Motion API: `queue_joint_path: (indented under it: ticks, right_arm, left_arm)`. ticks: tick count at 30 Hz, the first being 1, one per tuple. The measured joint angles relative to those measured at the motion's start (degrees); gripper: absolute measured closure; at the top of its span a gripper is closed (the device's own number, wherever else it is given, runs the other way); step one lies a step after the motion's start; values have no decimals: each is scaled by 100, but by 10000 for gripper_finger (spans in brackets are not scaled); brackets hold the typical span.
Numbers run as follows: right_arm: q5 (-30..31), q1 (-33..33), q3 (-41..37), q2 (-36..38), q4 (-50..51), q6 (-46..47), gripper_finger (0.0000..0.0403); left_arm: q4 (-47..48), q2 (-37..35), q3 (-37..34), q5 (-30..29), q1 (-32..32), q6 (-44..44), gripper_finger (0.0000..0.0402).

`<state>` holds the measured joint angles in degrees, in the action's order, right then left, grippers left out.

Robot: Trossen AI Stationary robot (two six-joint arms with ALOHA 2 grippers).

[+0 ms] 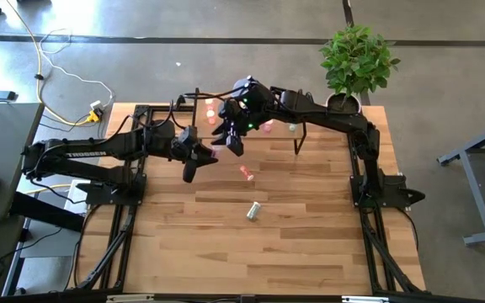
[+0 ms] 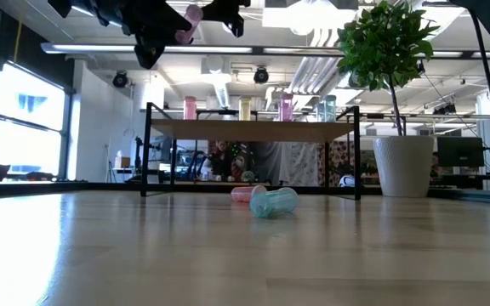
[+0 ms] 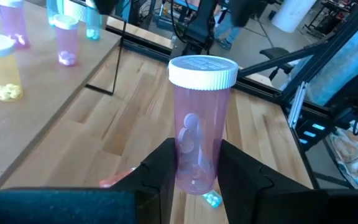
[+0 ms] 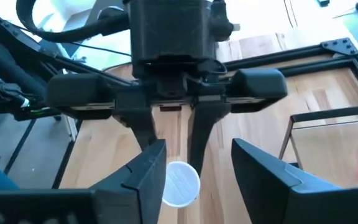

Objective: Pick and place medicine bottles onto shelf by color
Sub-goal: Put the purple pill bottle on the shelf aligned with the purple pill bottles

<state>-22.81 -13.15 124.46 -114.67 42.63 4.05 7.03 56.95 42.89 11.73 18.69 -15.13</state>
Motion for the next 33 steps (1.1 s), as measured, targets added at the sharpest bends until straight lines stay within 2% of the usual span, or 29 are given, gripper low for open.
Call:
queue_joint_path:
  ticks: [5,19,33]
  right_arm:
    - [-227,-2,0,0,-1,2,209]
    - [-433,2,0,-2,261,210,209]
    - [-435,4,0,-2,280,407,266]
  left_arm:
    - [-4,2,0,-52,12,36,312]
    - [-538,4,2,-88,12,80,312]
    - [-680,4,2,-380,10,245,312]
